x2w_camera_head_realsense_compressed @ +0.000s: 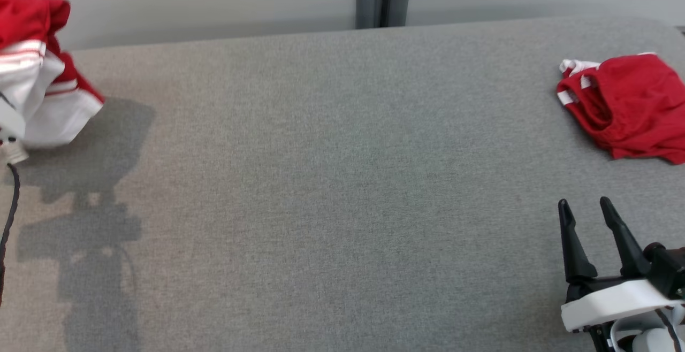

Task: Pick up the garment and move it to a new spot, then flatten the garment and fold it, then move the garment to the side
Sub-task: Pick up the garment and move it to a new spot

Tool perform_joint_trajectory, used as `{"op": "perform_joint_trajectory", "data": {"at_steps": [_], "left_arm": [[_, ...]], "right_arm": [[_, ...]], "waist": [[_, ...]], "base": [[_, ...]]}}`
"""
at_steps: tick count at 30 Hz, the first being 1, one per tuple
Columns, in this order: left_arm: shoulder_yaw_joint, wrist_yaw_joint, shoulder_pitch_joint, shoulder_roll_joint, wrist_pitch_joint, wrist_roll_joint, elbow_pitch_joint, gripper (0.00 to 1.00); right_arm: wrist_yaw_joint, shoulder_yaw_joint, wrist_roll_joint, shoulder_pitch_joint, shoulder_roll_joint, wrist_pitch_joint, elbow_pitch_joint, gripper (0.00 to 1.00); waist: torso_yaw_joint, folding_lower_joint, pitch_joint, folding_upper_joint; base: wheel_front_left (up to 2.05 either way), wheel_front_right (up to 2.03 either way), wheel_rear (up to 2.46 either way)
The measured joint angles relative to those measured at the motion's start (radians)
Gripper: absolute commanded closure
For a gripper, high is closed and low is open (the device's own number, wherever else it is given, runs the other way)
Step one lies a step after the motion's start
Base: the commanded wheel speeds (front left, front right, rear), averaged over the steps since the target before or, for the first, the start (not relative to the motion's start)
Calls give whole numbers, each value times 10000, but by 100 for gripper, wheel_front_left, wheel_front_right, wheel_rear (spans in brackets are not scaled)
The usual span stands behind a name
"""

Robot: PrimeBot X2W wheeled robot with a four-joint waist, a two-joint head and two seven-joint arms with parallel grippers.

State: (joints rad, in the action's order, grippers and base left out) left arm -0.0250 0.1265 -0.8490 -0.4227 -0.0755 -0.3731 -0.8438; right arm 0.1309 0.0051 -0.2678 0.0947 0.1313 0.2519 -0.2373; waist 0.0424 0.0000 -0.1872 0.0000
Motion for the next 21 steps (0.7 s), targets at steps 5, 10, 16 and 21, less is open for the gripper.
{"op": "perform_joint_trajectory", "data": {"at_steps": [5, 10, 16, 21], "left_arm": [[821, 4, -220, 238, -25, -414, 1417, 100], [1693, 19, -202, 694, 420, -911, 2780, 100], [2290, 31, 214, 1361, 719, -1231, 3933, 100], [2652, -15, 868, 2006, 792, -1436, 4311, 100]], "right_arm": [[0, 107, -140, -105, -198, 71, -430, 0], [-2, 111, -236, -278, -316, 84, -627, 0], [-2, 190, -251, -492, -431, 86, -606, 0], [-2, 161, -255, -653, -445, 86, -593, 0]], "waist": [[319, 1, 552, 0], [938, 0, 925, 0], [1869, 0, 1194, 0], [2578, 0, 1318, 0]], "base": [[0, 0, 0], [0, 0, 0], [0, 0, 0], [0, 0, 0]]}}
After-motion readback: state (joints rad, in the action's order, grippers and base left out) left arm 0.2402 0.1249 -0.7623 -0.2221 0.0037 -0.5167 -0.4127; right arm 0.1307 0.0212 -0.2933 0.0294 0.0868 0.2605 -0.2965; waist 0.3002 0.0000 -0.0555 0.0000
